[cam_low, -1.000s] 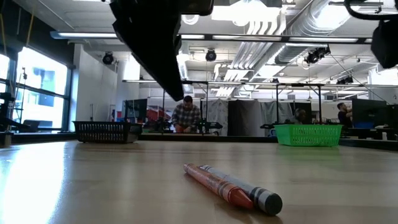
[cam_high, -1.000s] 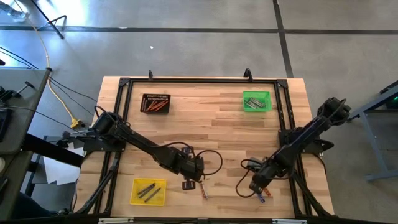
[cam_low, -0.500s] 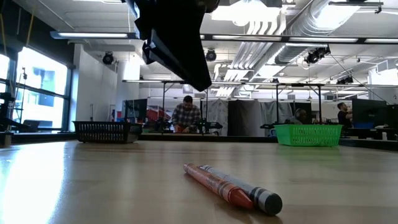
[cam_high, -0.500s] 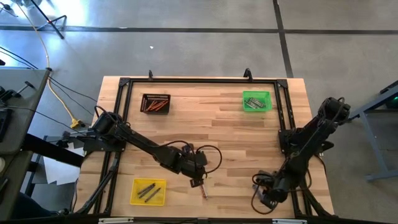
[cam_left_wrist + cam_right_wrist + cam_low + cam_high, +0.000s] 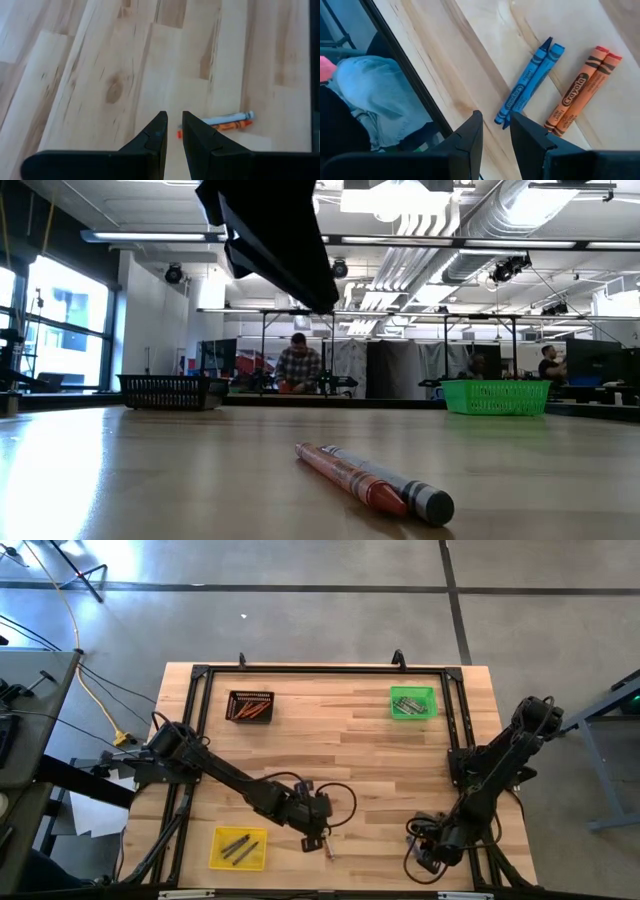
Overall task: Sort crayons
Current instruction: Put the gray crayon into the green bin
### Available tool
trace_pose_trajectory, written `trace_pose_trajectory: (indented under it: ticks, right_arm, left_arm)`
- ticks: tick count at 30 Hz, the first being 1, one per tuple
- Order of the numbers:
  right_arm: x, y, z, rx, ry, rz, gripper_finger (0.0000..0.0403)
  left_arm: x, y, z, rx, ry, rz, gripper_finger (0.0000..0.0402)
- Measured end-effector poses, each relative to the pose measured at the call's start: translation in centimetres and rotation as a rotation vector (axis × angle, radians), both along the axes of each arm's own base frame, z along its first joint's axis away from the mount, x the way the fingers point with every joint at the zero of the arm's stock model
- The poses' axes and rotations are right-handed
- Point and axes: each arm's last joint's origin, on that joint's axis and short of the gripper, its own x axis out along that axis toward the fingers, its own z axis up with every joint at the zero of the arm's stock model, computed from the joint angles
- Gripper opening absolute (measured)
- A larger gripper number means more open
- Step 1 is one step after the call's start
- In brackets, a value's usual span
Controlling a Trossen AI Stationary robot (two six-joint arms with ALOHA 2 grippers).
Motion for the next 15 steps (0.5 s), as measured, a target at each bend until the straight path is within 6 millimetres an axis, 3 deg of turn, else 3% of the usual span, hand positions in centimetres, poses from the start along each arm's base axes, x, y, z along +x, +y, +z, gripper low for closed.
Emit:
trace_pose_trajectory:
  ticks: [15]
  right_arm:
    - [2.6,-2.1,0.1,-0.174,-0.191,0.017,0.0094]
  left_arm:
    - [0.0,-0.4,0.1,-0.011,-0.013,-0.013,0.0044]
